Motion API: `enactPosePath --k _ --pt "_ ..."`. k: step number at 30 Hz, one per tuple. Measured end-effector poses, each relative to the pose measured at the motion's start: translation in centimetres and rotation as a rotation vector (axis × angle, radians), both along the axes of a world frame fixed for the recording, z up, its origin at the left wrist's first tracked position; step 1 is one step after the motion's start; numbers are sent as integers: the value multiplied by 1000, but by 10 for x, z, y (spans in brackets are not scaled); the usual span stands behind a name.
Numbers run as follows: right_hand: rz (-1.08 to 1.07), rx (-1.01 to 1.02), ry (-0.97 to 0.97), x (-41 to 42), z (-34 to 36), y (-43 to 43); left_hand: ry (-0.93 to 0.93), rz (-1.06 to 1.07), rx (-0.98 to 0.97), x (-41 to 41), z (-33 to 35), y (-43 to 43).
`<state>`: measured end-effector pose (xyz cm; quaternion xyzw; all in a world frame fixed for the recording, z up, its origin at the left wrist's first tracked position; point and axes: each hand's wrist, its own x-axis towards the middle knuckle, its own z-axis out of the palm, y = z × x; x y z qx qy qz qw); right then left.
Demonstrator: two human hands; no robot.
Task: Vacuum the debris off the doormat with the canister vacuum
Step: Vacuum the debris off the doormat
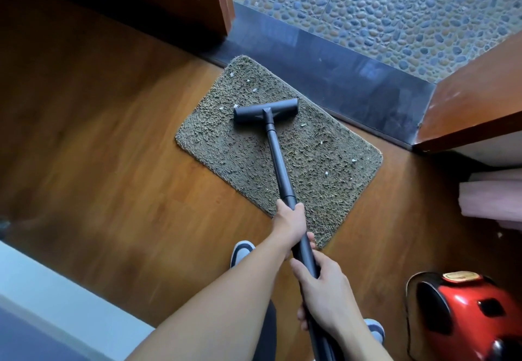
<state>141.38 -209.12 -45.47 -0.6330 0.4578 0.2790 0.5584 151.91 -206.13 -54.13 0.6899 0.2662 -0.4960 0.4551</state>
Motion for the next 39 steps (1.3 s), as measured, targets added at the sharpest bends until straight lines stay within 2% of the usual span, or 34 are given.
enactPosePath --k 7,13,27,32,39 --pt "-22 -13 -12 41 -10 0 -4 -2 -3 43 -11 -5" --pt "-2 -21 0 42 -5 -8 30 38 -10 41 -11 -9" --pt "130 35 46 -71 23 -14 89 92 8 -82 17 4" --pt "211 -60 82 -115 24 -24 96 68 25 -123 20 -7" --pt "189 -132 129 -153 26 -38 108 25 31 -167 22 -22"
